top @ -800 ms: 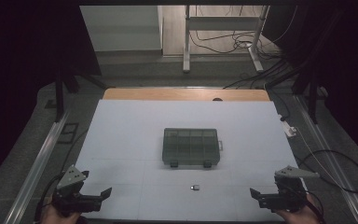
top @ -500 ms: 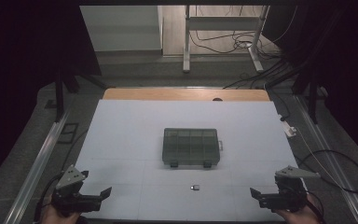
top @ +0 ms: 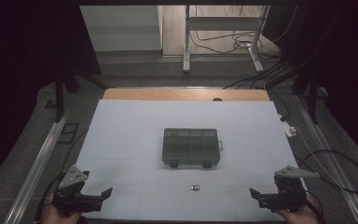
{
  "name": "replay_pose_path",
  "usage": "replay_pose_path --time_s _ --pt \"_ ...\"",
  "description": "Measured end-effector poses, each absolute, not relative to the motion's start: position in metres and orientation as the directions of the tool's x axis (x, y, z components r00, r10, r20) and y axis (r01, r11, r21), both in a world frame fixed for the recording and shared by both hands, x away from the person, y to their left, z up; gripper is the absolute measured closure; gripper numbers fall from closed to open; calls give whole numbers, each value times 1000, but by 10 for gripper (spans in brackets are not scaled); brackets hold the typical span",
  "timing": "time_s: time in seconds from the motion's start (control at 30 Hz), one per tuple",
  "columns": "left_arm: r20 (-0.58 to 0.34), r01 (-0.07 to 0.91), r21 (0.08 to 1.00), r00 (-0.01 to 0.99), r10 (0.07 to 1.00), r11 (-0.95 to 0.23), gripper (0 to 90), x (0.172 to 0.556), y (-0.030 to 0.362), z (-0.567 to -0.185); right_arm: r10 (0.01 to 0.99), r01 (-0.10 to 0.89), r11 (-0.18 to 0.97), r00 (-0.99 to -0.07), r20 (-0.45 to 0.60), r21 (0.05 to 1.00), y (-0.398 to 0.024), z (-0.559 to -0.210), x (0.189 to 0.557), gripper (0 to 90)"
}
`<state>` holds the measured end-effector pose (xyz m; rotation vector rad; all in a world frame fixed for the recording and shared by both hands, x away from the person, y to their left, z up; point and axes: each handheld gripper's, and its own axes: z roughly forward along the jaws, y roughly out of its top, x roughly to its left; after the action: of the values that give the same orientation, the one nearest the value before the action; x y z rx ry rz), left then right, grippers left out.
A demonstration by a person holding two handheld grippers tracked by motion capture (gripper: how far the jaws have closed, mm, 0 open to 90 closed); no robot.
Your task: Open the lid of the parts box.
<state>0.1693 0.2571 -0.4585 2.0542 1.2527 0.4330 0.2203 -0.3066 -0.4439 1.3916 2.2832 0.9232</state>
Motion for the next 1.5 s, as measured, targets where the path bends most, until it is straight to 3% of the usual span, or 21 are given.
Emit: replay_pose_path --time_s 0.33,1.0,1.5 --pt "-97 654 704 476 874 -277 2 175 257 -457 862 660 317 -500 83 681 -306 -442 220 0" --pt "-144 596 746 580 802 -297 0 205 239 -461 799 606 317 -585 139 729 -293 -435 242 0" --pt "-166 595 743 607 777 -306 0 230 228 -463 771 568 343 -625 121 748 -278 -434 262 0"
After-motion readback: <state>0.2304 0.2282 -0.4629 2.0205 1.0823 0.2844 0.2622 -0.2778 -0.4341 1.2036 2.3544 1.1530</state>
